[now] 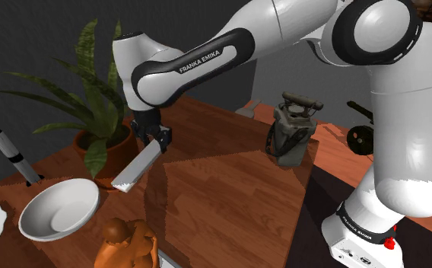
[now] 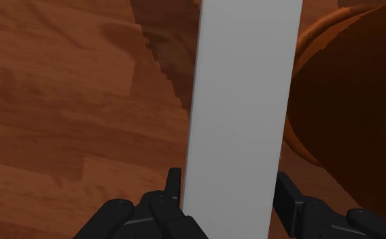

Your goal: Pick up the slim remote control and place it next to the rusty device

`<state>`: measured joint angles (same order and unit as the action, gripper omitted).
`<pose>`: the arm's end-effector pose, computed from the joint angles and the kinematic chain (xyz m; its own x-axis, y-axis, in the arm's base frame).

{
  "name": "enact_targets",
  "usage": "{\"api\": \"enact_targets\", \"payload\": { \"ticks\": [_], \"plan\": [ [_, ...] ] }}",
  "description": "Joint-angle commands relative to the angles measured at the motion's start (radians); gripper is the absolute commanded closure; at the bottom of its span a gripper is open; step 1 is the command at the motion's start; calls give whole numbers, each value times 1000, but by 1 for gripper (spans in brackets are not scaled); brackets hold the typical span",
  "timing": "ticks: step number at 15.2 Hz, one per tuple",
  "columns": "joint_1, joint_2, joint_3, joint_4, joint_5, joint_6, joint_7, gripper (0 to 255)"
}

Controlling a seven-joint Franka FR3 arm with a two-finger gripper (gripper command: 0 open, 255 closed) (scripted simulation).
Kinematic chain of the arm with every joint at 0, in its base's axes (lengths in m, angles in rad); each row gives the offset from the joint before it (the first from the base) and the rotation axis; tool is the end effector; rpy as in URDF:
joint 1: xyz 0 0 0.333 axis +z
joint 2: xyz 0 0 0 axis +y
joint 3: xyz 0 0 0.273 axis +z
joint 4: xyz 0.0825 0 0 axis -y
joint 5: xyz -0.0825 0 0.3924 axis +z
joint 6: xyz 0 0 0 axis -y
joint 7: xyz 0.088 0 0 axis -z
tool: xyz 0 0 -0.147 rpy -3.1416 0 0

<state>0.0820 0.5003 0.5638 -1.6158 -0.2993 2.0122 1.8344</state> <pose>0.5586 0.3526 0.2868 0.4448 -0.8956 0.0129 -0.8956 -0.4445 0.0165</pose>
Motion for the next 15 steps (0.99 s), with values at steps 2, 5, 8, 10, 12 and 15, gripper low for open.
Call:
{"api": "enact_targets", "payload": {
  "ticks": [2,5,8,10,12,15],
  "plan": [
    [-3,-13,5,23,10,-33,-10,255],
    [-4,-26,10,45,19,-66,-16,255],
    [-5,-37,14,70,27,-101,-22,255],
    [-4,-43,17,89,31,-124,-25,255],
    [-3,-49,19,108,36,-148,-28,255],
    [-1,-56,22,140,41,-185,-33,255]
  ]
}}
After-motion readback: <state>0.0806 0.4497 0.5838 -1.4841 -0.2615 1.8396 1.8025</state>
